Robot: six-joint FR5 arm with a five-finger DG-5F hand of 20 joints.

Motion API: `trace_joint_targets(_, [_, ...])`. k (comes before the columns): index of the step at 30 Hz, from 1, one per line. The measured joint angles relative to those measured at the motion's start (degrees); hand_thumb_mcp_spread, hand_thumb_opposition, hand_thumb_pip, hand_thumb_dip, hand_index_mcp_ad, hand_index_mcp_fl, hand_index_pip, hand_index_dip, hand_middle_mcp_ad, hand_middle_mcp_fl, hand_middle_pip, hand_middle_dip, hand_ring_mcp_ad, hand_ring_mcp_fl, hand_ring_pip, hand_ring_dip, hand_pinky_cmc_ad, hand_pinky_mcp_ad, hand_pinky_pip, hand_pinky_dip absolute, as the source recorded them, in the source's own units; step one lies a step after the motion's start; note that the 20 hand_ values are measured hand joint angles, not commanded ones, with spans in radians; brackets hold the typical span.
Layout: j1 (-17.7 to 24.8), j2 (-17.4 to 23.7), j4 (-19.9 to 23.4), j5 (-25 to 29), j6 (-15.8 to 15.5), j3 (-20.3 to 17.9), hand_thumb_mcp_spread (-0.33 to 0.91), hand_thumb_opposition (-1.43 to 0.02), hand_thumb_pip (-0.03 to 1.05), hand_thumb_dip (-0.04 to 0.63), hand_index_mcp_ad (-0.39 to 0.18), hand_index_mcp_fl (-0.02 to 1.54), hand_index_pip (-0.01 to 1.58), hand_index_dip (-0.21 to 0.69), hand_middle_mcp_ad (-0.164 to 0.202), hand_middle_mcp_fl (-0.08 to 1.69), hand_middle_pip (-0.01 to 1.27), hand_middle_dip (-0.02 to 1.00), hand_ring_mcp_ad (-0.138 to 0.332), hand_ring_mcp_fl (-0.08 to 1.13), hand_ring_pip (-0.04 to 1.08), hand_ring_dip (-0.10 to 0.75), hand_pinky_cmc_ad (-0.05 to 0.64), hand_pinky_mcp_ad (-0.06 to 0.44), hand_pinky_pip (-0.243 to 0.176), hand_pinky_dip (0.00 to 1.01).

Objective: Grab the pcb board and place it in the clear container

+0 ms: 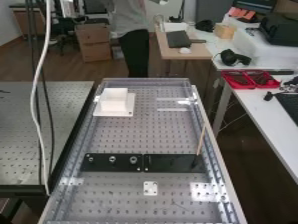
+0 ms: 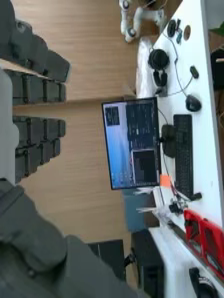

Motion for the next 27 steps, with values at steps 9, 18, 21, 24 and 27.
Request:
trace_joint_targets(9, [0.1, -0.5, 0.8, 0.1, 0.7, -1.1, 0.12, -0.76, 0.16, 0.009, 0.155, 0.05, 0.09, 0.089, 0.173, 0.02, 0.16, 0.02, 0.264, 0.08, 0.09, -0.017, 0.295, 0.23, -0.124, 0.38])
trace_joint_targets(18, [0.7, -1.2, 3.2, 1.4, 0.3, -3.5, 0.12, -0.77, 0.16, 0.007, 0.164, 0.05, 0.09, 0.091, 0.169, 0.02, 0.16, 0.02, 0.262, 0.09, 0.1, -0.017, 0.295, 0.25, -0.124, 0.38])
trace_joint_targets(21, [0.7, -1.4, 4.8, 1.9, 0.1, -4.7, 0.12, -0.77, 0.17, 0.009, 0.164, 0.05, 0.09, 0.103, 0.169, 0.02, 0.16, 0.03, 0.262, 0.09, 0.1, -0.017, 0.295, 0.25, -0.124, 0.38])
trace_joint_targets(24, [0.7, -1.8, 6.5, 2.7, -0.1, -6.1, 0.12, -0.77, 0.17, 0.009, 0.164, 0.05, 0.09, 0.108, 0.169, 0.02, 0.16, 0.03, 0.262, 0.09, 0.1, -0.017, 0.295, 0.25, -0.124, 0.38])
trace_joint_targets(27, [0.6, -2.6, 7.7, 3.3, 0.0, -7.4, 0.13, -0.77, 0.22, 0.009, 0.164, 0.05, 0.09, 0.108, 0.169, 0.02, 0.16, 0.03, 0.262, 0.09, 0.1, -0.017, 0.295, 0.25, -0.124, 0.38])
